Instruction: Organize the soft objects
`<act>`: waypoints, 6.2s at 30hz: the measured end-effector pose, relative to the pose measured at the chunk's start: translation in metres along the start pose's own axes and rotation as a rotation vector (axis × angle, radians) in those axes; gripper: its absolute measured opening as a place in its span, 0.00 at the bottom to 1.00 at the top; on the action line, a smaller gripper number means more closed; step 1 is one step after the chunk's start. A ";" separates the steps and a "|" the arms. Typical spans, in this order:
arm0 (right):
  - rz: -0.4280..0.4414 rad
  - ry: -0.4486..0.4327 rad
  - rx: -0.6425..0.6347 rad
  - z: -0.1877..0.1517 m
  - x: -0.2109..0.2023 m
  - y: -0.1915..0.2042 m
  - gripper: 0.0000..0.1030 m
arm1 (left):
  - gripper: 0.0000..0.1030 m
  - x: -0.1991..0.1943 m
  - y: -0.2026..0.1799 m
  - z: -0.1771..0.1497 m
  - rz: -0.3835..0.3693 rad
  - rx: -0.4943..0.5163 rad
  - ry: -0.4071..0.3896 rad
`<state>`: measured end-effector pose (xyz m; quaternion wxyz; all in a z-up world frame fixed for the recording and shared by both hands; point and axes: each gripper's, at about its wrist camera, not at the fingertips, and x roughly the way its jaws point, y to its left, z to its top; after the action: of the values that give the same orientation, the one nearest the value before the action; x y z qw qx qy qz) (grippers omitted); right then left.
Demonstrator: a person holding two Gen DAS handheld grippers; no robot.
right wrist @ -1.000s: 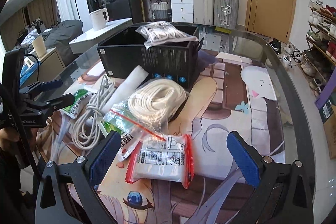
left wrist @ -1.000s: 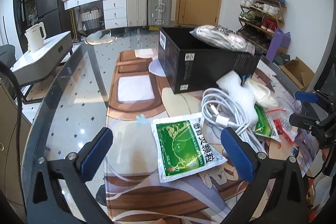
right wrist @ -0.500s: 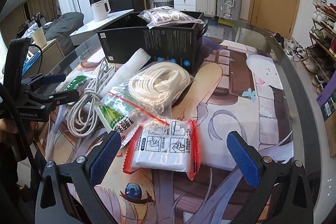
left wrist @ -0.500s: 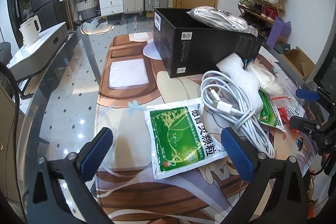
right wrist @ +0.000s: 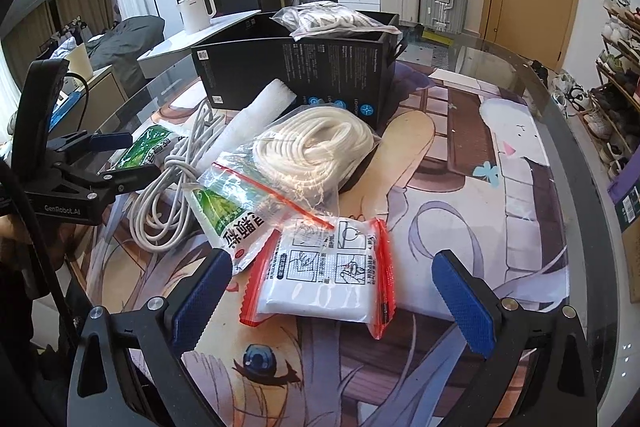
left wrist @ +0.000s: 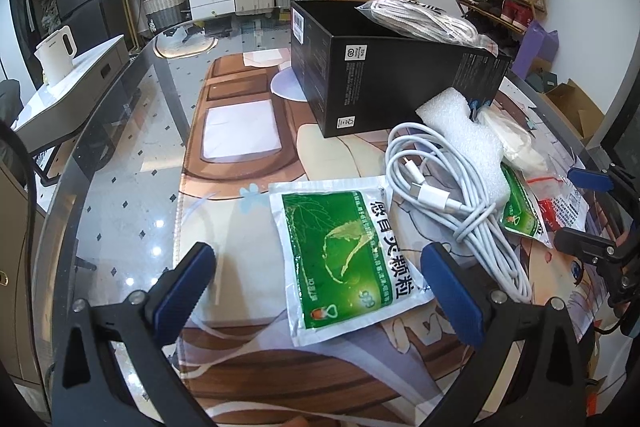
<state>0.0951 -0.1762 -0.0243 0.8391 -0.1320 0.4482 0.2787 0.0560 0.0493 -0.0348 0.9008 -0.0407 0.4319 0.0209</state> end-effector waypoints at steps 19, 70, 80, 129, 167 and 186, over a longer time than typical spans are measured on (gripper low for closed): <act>0.002 -0.018 -0.020 -0.006 -0.007 0.003 0.62 | 0.57 -0.010 -0.004 -0.002 -0.014 0.027 -0.055; 0.024 -0.022 -0.039 -0.005 -0.009 -0.001 0.54 | 0.75 -0.011 -0.004 -0.001 0.006 0.096 -0.010; 0.026 -0.023 -0.039 -0.005 -0.007 -0.002 0.54 | 0.78 -0.004 0.017 0.005 0.038 0.038 -0.004; -0.014 -0.132 -0.078 0.004 -0.067 0.005 0.54 | 0.39 -0.045 0.005 0.029 -0.075 0.037 -0.136; 0.027 -0.215 -0.095 0.125 -0.030 -0.006 0.54 | 0.40 -0.037 -0.020 0.114 -0.078 0.060 -0.271; 0.040 -0.142 -0.145 0.159 0.028 -0.005 0.54 | 0.40 0.017 -0.030 0.131 -0.072 0.065 -0.212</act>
<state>0.2182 -0.0953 0.0423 0.8512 -0.1633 0.3690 0.3357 0.1705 0.0314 0.0358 0.9424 -0.0244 0.3329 -0.0214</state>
